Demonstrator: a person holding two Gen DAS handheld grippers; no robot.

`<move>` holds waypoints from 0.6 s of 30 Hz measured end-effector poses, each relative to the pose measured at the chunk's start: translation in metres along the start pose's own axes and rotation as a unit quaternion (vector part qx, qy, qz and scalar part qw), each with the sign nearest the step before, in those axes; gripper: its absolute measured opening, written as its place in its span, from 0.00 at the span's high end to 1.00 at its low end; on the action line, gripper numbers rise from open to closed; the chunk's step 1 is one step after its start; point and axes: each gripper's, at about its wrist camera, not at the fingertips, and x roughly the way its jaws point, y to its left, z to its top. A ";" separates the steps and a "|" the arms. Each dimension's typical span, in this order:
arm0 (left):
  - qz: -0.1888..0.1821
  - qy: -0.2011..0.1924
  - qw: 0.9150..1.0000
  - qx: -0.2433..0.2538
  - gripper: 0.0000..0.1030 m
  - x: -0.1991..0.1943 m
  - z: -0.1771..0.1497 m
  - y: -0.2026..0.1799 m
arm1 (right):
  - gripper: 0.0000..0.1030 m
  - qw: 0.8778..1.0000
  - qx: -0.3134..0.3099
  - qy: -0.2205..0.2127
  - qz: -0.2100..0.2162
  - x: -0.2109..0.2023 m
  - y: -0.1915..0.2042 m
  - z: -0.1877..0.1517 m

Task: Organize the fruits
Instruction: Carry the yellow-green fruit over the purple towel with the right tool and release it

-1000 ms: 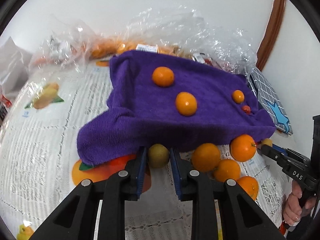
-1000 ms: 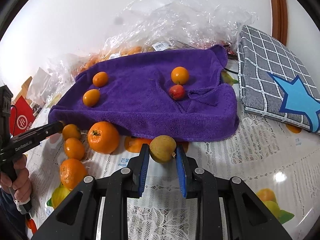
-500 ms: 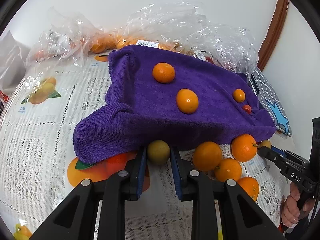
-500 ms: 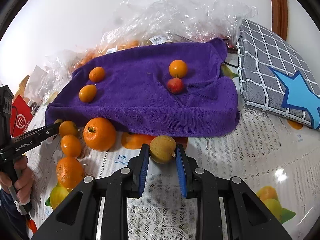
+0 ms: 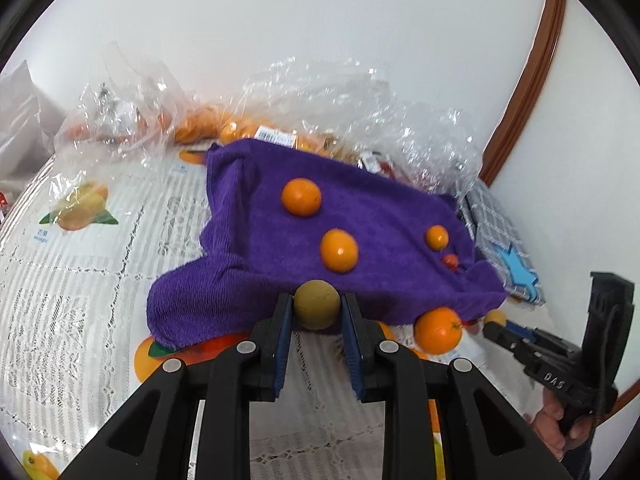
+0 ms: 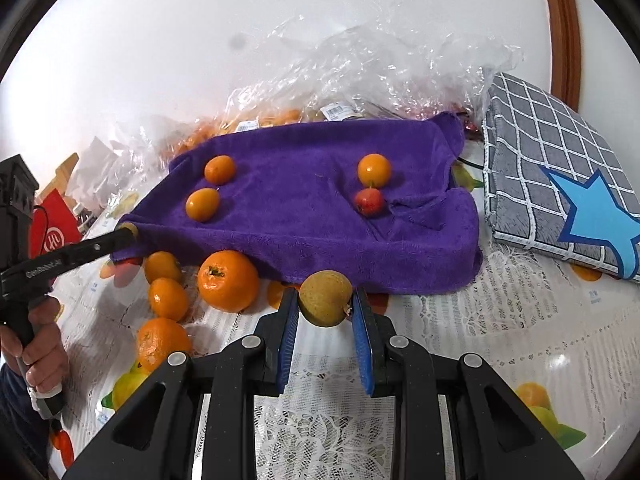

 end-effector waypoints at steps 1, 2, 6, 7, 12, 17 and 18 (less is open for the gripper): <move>-0.001 -0.002 1.000 -0.002 0.77 0.001 0.001 0.000 | 0.74 1.000 -0.002 -0.001 0.000 -0.001 0.001 0.000; -0.002 -0.003 1.000 -0.005 0.77 0.001 0.002 0.001 | 0.74 1.000 -0.003 -0.003 -0.001 -0.001 0.001 0.000; -0.005 -0.009 1.000 -0.014 0.77 -0.002 0.004 0.004 | 0.74 1.000 -0.007 -0.011 0.002 -0.005 0.004 0.000; -0.004 -0.012 1.000 -0.014 0.77 -0.003 0.004 0.004 | 0.74 1.000 -0.006 -0.012 0.003 -0.006 0.003 0.000; -0.005 -0.014 1.000 -0.019 0.77 -0.005 0.005 0.007 | 0.74 1.000 0.009 -0.027 0.011 -0.014 0.002 0.002; 0.000 -0.028 0.999 -0.021 0.77 -0.012 0.008 0.009 | 0.74 0.999 0.014 -0.032 0.003 -0.019 0.003 0.006; 0.005 -0.034 0.999 -0.017 0.77 -0.015 0.009 0.008 | 0.74 0.999 0.014 -0.033 0.000 -0.020 0.003 0.008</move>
